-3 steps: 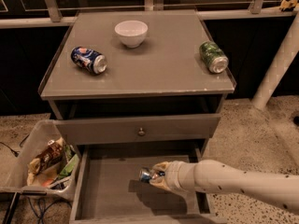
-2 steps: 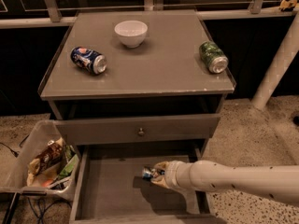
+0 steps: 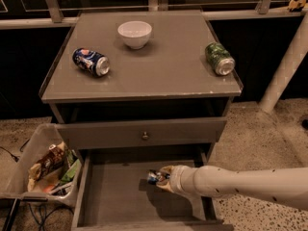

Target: Place redbull can into middle drawer

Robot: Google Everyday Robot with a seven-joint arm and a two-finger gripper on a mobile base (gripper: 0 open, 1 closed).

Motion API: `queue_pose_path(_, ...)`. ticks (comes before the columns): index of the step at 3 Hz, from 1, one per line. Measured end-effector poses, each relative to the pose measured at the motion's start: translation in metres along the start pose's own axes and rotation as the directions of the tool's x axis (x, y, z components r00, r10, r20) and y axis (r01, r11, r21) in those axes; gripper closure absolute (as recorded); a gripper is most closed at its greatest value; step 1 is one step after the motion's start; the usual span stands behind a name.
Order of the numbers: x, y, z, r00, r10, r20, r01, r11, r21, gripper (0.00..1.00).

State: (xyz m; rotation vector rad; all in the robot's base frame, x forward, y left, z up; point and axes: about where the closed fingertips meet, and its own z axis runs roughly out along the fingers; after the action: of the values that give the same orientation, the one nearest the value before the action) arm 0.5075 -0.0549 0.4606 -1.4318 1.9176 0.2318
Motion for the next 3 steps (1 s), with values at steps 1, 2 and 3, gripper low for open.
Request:
queue_pose_path(1,0.0000,0.0000,0.0000,1.000,0.000,0.000,0.000,1.0000,0.000,0.59)
queue_pose_path(2,0.0000,0.0000,0.0000,1.000,0.000,0.000,0.000,1.0000,0.000,0.36)
queue_pose_path(3,0.0000,0.0001,0.0001,1.000,0.000,0.000,0.000,1.0000,0.000,0.11)
